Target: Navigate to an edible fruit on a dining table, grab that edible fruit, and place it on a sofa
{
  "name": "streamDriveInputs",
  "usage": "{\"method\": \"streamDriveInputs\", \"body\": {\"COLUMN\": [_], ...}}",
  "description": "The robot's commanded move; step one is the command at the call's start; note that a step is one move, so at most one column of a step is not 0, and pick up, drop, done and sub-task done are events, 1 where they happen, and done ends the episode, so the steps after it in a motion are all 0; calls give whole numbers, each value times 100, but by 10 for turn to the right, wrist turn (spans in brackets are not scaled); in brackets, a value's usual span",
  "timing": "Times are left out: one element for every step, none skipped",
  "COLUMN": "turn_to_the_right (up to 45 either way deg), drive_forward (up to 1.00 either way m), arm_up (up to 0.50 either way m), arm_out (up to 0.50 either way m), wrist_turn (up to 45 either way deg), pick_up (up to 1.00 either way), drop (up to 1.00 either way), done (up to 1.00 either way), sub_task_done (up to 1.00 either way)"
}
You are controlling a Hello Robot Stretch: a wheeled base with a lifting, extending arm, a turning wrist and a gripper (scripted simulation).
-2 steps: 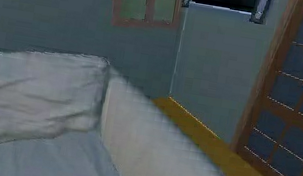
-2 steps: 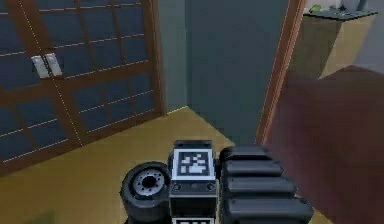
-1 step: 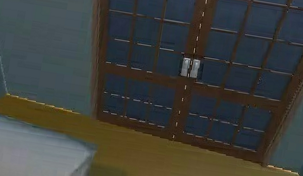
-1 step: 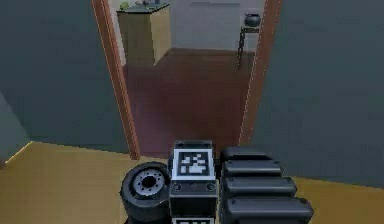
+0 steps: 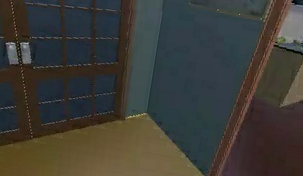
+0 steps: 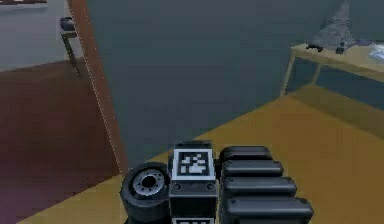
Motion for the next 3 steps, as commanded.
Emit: {"method": "streamDriveInputs", "body": {"turn_to_the_right": [420,450,450], "drive_forward": [0,0,0], "arm_up": [0,0,0], "arm_out": [0,0,0], "wrist_turn": [0,0,0], "pick_up": [0,0,0], "drop": [0,0,0], "done": [0,0,0], "sub_task_done": [0,0,0]}}
